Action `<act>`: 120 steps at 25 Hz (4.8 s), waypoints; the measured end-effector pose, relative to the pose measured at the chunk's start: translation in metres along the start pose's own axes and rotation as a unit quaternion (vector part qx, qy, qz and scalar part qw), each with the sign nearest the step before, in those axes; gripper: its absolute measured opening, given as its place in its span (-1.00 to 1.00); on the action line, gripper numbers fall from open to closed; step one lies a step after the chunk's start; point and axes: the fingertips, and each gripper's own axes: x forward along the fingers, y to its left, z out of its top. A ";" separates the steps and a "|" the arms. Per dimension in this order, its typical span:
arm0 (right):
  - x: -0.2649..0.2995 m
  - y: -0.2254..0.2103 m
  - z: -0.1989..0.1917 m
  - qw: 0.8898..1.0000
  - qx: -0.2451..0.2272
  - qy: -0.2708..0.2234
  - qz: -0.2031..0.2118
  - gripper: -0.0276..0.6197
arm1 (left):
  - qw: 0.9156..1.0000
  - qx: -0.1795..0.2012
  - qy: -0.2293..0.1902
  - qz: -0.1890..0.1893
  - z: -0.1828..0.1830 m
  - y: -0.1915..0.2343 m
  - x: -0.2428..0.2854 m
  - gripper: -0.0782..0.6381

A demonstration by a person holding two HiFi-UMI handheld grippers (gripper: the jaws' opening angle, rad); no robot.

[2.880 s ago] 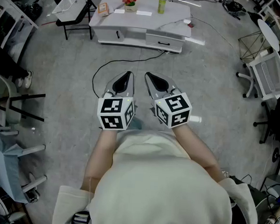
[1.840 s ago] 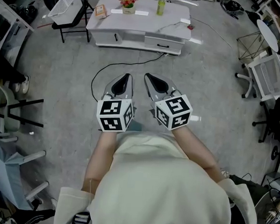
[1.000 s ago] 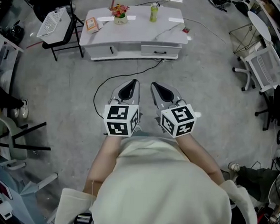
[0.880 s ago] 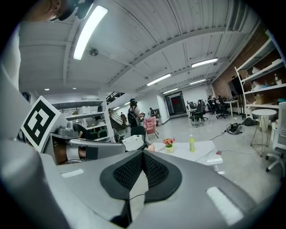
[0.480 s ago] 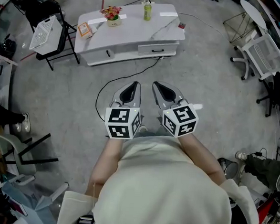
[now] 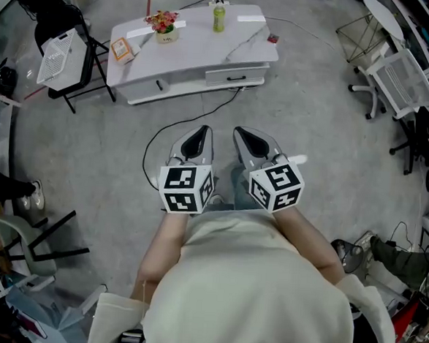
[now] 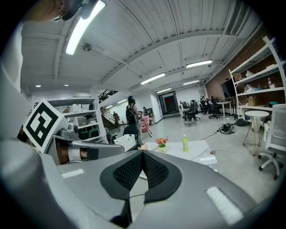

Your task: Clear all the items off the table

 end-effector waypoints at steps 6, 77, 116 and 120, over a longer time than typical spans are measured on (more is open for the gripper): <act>0.027 -0.027 0.013 1.000 -0.010 -0.002 0.012 -0.92 | 1.000 -0.003 -0.006 0.012 0.014 0.008 0.035 -0.75; 0.192 -0.490 0.099 0.994 0.025 0.052 -0.098 -0.92 | 0.998 0.010 0.062 -0.002 0.130 -0.027 0.489 -0.75; 0.394 -0.702 -0.106 0.948 0.193 0.210 -0.142 -0.75 | 0.982 0.031 0.179 -0.044 0.014 0.038 0.752 -0.75; 0.409 -0.715 -0.130 0.941 0.211 0.220 -0.144 -0.73 | 0.981 0.028 0.189 -0.041 -0.001 0.046 0.772 -0.75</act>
